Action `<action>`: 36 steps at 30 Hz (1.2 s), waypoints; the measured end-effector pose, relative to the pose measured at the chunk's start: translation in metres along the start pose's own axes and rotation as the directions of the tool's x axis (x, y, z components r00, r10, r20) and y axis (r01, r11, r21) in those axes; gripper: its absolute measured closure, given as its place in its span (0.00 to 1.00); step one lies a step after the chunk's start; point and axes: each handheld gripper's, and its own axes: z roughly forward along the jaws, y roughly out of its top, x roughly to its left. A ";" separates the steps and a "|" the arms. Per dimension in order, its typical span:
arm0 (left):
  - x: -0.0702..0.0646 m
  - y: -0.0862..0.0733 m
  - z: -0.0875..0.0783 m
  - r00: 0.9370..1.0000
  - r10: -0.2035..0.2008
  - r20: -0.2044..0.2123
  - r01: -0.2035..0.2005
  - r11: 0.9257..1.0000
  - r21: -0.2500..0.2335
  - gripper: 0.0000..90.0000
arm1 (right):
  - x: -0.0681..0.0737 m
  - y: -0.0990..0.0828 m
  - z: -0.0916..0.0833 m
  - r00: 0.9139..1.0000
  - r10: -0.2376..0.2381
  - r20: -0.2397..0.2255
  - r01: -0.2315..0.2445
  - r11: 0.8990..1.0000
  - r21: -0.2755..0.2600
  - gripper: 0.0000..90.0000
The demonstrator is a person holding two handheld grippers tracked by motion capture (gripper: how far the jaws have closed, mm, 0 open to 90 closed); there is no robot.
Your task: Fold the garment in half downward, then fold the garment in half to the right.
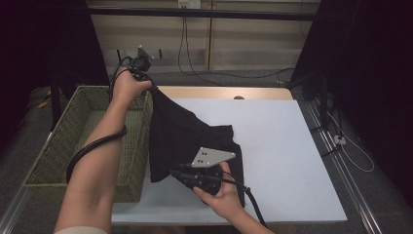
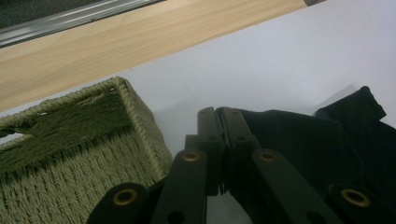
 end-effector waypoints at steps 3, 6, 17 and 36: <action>0.002 0.002 -0.001 1.000 0.004 0.003 -0.004 1.000 0.000 0.98 | -0.001 -0.001 0.002 1.000 0.011 0.003 -0.011 1.000 0.005 0.89; 0.003 0.005 -0.001 1.000 -0.003 0.009 0.003 1.000 0.001 0.98 | -0.001 0.000 0.003 1.000 0.020 0.006 -0.021 1.000 0.010 0.89; 0.013 0.014 -0.003 1.000 -0.012 0.004 0.012 1.000 0.000 0.98 | -0.005 0.008 0.011 1.000 0.018 0.008 -0.018 1.000 0.007 0.89; 0.044 0.017 -0.017 0.999 -0.044 -0.010 0.043 0.999 -0.016 0.98 | -0.012 0.021 0.036 0.999 0.043 -0.014 -0.043 0.999 -0.005 0.88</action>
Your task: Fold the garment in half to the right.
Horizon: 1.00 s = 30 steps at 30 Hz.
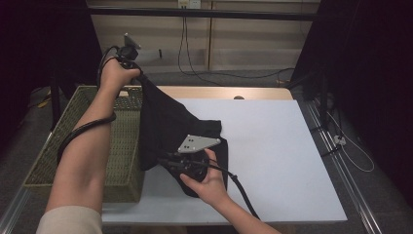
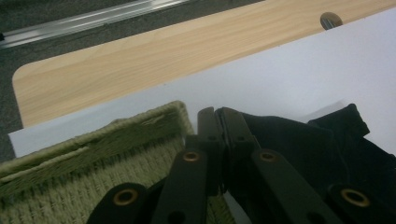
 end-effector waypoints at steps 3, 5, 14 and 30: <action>0.004 -0.002 -0.004 1.000 -0.009 -0.004 0.009 1.000 0.001 0.98 | 0.003 0.004 0.004 1.000 -0.001 -0.009 0.001 1.000 -0.008 0.88; 0.010 -0.005 -0.008 1.000 -0.011 -0.011 0.011 1.000 0.008 0.98 | 0.005 0.007 0.007 1.000 -0.002 -0.015 0.002 1.000 -0.009 0.88; 0.018 -0.012 -0.014 0.999 -0.033 -0.006 0.033 0.999 0.012 0.98 | 0.013 0.014 0.015 0.999 -0.014 -0.032 0.014 1.000 -0.003 0.88; 0.025 -0.017 -0.025 0.999 -0.051 -0.012 0.051 0.999 0.015 0.97 | 0.023 0.019 0.025 0.998 -0.040 -0.053 0.040 0.999 -0.003 0.88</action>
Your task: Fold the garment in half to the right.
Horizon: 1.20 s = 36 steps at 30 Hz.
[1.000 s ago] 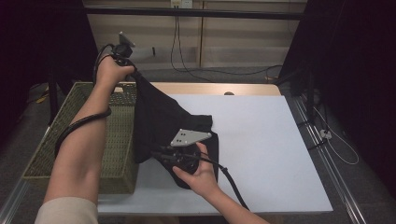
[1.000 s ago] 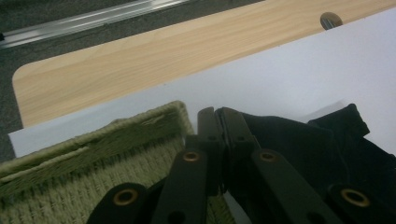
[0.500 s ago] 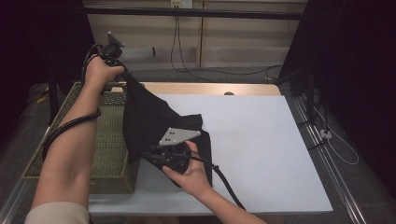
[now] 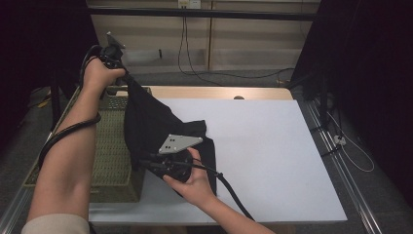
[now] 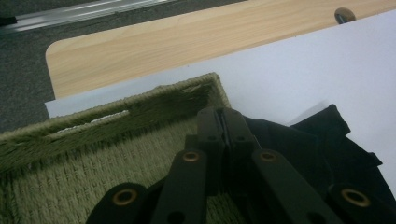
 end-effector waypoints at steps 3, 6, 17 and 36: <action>0.002 -0.001 -0.001 1.000 -0.002 -0.002 0.002 1.000 0.002 0.97 | 0.000 0.000 0.001 1.000 0.003 -0.002 -0.003 1.000 -0.001 0.88; 0.004 -0.002 -0.003 1.000 0.001 -0.004 -0.001 1.000 0.001 0.97 | 0.001 0.000 0.002 1.000 0.004 -0.004 -0.004 1.000 -0.001 0.88; 0.008 -0.005 -0.011 1.000 -0.013 -0.013 0.013 1.000 -0.017 0.97 | 0.002 -0.002 0.004 1.000 0.004 -0.006 -0.004 1.000 0.004 0.88; -0.024 0.002 0.010 0.998 0.029 0.059 -0.031 0.999 0.020 0.97 | 0.004 -0.026 0.016 0.998 0.049 -0.034 -0.048 0.998 0.042 0.87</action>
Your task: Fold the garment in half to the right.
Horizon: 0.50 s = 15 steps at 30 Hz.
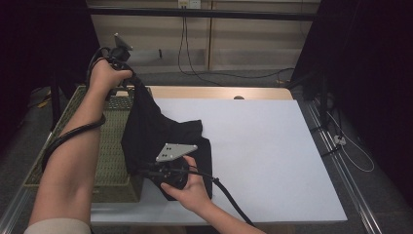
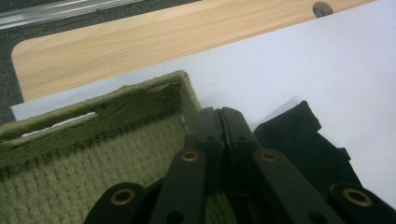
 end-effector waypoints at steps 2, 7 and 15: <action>-0.004 0.000 0.005 1.000 0.009 0.000 -0.009 1.000 0.009 0.97 | 0.001 -0.002 0.001 1.000 -0.001 -0.001 0.001 1.000 0.004 0.87; -0.014 0.000 0.012 1.000 0.018 0.009 -0.018 1.000 0.016 0.97 | 0.000 -0.005 0.000 1.000 -0.005 0.000 0.005 1.000 0.008 0.87; -0.024 -0.002 0.025 0.999 0.032 0.023 -0.033 0.999 0.024 0.96 | 0.000 -0.013 -0.004 1.000 0.006 0.007 -0.006 1.000 0.010 0.87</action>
